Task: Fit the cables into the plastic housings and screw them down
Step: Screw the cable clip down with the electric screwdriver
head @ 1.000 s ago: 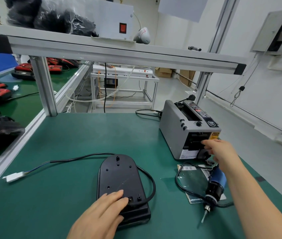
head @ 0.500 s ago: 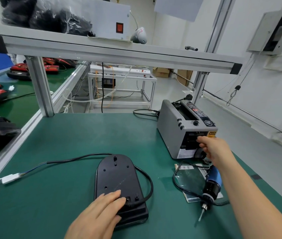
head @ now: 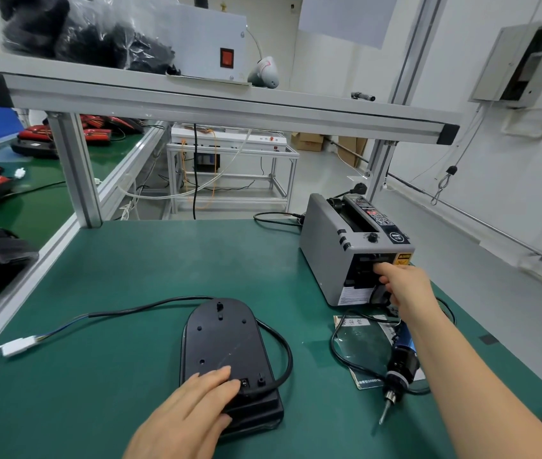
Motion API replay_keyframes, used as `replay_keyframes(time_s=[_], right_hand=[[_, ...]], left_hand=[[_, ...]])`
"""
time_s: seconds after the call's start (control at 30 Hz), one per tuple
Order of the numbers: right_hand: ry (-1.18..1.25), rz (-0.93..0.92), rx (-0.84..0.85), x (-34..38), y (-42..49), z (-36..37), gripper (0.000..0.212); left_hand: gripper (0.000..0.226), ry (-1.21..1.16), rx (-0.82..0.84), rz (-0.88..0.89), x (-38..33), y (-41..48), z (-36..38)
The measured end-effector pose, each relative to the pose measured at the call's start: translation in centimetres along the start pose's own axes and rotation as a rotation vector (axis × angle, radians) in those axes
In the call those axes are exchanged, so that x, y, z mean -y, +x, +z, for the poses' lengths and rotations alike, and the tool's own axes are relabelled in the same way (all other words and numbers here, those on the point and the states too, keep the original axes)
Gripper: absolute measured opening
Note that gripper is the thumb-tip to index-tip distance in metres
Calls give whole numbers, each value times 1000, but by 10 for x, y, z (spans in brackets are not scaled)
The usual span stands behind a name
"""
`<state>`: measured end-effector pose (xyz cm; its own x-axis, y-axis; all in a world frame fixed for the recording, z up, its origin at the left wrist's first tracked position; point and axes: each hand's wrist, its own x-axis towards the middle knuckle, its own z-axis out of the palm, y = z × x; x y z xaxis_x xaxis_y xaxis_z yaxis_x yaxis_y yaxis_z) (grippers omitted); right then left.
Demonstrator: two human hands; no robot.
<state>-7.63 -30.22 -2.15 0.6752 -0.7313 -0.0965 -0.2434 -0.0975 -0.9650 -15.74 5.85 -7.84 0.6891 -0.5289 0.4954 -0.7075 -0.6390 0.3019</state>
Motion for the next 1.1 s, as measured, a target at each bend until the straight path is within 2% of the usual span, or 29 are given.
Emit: replay_keyframes(time_s=[0.17, 0.27, 0.43, 0.9, 1.1], right_hand=[[34, 30, -20, 0, -2, 3, 17], [33, 12, -24, -2, -1, 3, 17], [99, 25, -45, -6, 3, 6, 15], [230, 96, -31, -11, 0, 4, 13], [215, 68, 48, -11, -13, -6, 6]], left_hand=[[48, -25, -13, 2, 0, 1, -1], [52, -33, -28, -7, 0, 0, 0], [41, -32, -30, -6, 0, 1, 1], [41, -52, -24, -1, 0, 0, 1], [40, -77, -9, -18, 0, 0, 1]])
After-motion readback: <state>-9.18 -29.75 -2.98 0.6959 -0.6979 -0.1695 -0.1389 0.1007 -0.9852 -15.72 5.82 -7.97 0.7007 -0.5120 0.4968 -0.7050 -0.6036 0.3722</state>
